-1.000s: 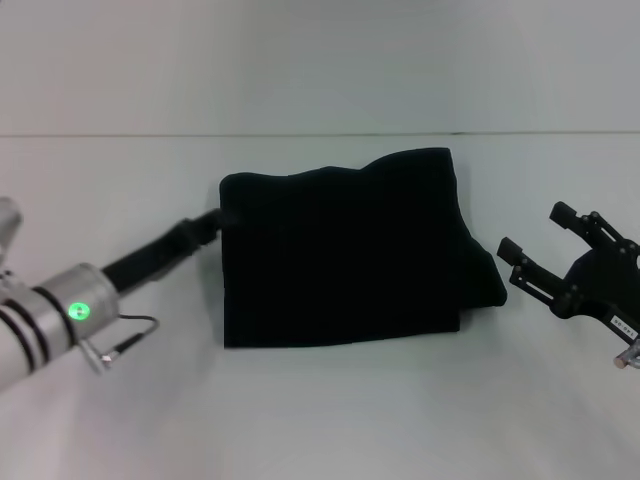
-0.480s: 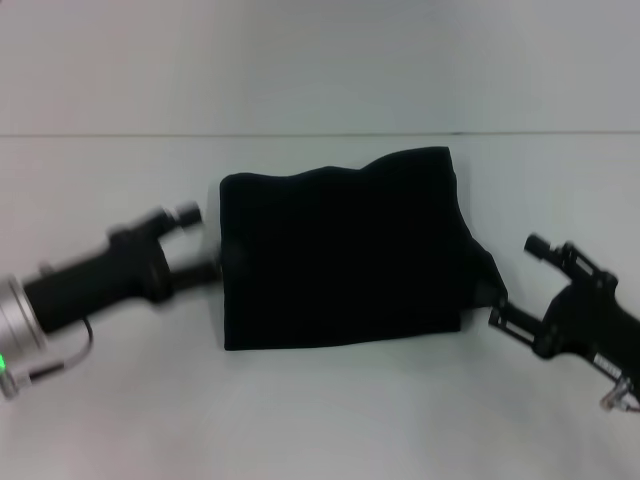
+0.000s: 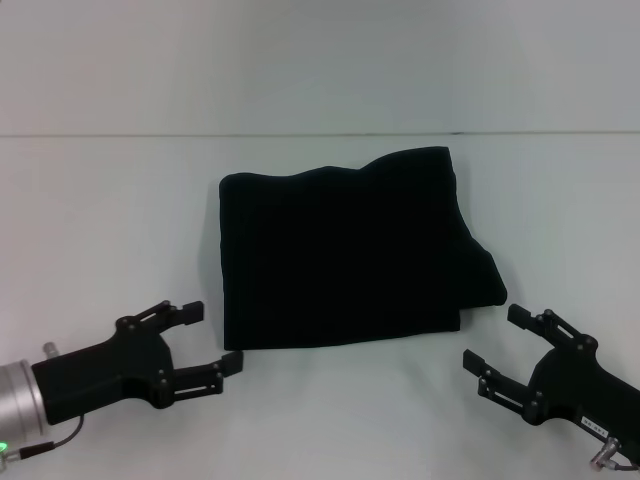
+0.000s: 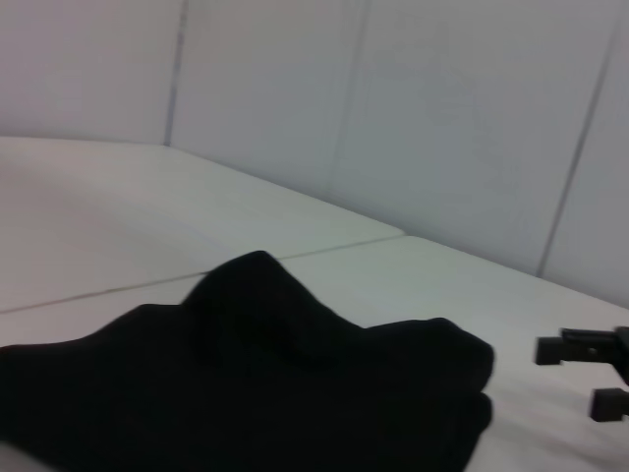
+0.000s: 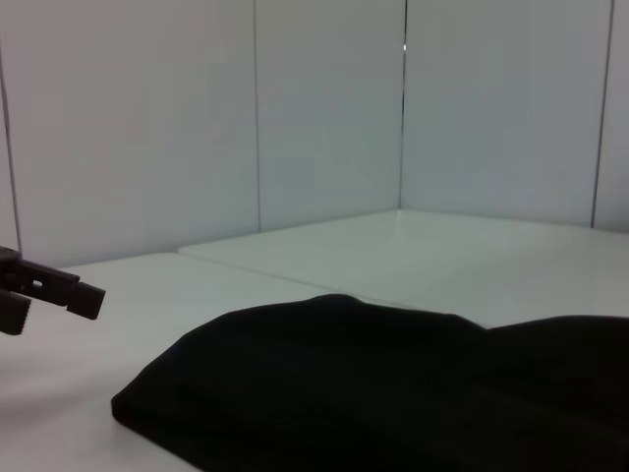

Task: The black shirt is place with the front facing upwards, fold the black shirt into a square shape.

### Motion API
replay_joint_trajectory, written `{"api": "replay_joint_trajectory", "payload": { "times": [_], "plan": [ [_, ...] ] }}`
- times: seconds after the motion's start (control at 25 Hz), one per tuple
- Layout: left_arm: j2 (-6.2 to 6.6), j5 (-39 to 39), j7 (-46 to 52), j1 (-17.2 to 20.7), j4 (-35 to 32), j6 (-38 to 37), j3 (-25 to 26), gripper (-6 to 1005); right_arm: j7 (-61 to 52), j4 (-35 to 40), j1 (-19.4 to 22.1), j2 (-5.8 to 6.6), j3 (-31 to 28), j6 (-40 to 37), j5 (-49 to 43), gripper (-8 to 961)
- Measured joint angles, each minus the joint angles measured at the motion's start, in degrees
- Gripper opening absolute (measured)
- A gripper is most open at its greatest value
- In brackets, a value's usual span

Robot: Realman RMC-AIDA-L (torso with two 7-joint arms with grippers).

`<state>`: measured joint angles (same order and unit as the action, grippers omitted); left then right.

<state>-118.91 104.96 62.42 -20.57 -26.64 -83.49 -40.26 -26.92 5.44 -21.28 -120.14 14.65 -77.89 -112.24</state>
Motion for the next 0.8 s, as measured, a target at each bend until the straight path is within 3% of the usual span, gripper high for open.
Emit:
{"api": "replay_joint_trajectory", "payload": {
  "times": [0.8],
  "plan": [
    [-0.41,0.3,-0.3,0.1,0.1,0.1,2.3,947,-0.1,-0.3,-0.6,0.0,0.1,-1.0,0.0,877]
  ]
}}
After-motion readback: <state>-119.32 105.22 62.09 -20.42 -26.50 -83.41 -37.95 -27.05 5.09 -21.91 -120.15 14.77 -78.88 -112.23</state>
